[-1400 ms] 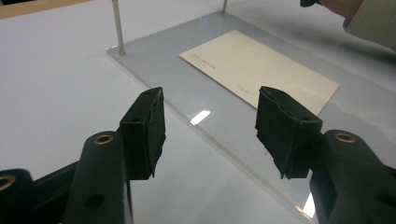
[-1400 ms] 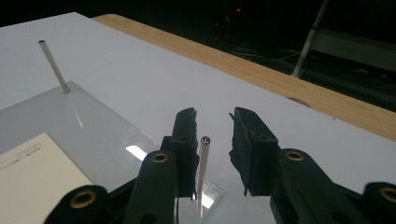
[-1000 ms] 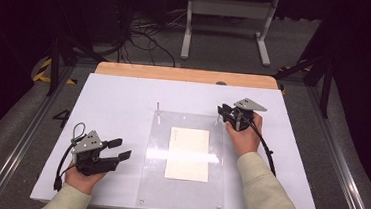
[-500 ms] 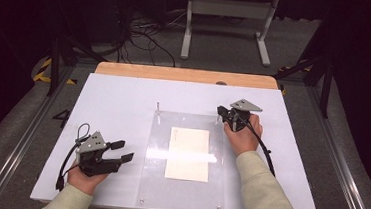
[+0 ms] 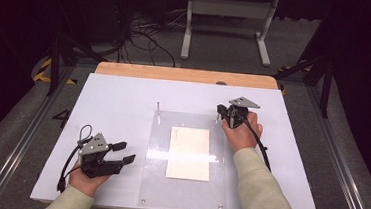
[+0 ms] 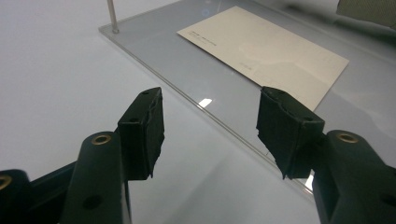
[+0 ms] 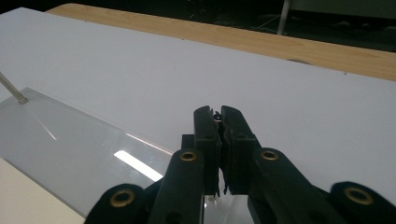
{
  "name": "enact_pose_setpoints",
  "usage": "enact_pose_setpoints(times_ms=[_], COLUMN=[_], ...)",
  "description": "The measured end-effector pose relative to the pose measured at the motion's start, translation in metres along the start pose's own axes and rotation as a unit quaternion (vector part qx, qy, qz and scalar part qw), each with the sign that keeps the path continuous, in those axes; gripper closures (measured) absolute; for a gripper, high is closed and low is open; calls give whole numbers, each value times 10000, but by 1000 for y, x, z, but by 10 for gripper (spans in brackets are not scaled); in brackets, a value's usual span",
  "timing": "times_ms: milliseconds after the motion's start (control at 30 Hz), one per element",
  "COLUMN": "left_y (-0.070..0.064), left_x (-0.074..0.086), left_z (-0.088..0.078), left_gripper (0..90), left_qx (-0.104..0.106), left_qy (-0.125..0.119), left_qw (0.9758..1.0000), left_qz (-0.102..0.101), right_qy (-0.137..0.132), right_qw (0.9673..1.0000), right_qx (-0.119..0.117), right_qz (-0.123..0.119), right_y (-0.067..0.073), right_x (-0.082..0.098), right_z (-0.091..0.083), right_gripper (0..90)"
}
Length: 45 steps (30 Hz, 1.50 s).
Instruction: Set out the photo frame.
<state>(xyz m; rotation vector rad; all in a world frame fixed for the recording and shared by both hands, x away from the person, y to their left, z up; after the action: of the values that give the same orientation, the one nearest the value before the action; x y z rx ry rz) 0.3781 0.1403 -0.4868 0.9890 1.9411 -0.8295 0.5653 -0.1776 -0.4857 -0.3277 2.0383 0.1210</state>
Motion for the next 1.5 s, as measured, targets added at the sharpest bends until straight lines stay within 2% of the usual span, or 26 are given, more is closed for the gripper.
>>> enact_pose_setpoints(times_ms=[133, 600, 800, 900, 1000, 1133, 1167, 1500], left_y=[2, 3, -1, -5, -9, -14, -15, -18], left_x=[-2, -2, -4, -6, -8, -8, -7, -6], left_z=[-7, -9, -8, -9, -8, -4, -2, 3], left_gripper=[416, 409, 393, 378, 365, 364, 365, 363], left_qx=[-45, -81, -47, -122, -114, -102, -94, -16], left_qy=[-126, -167, -179, -192, -190, -83, -36, 78], left_qw=[9999, 9998, 9998, 9996, 9993, 9986, 9985, 9974], left_qz=[-55, -93, 21, 195, 299, 505, 545, 722], right_qy=[-31, 201, 299, 455, 525, 599, 607, 613], right_qw=[9998, 9976, 9971, 9971, 9962, 9971, 9971, 9955], right_qx=[-86, -299, -302, -313, -414, -417, -411, -498], right_qz=[177, 586, 628, 532, 564, 232, 211, 516], right_y=[-2, -8, -7, -4, -2, 1, 1, 0], right_x=[-1, -6, -4, 1, 4, 7, 8, 7], right_z=[5, 24, 31, 36, 36, 34, 33, 38], right_gripper=[857, 848, 839, 837, 845, 844, 844, 845])
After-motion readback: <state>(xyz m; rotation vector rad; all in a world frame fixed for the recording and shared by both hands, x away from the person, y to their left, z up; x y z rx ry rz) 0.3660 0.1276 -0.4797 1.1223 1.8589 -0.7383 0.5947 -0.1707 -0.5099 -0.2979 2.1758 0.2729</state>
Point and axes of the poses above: each handheld gripper's, and its own axes: z roughly forward along the jaws, x roughly out of its underside, y roughly to its left, the point moved 10 cm from there along z, roughly forward along the jaws, and after that the axes turned 11 degrees about x, right-handed, at the moved point
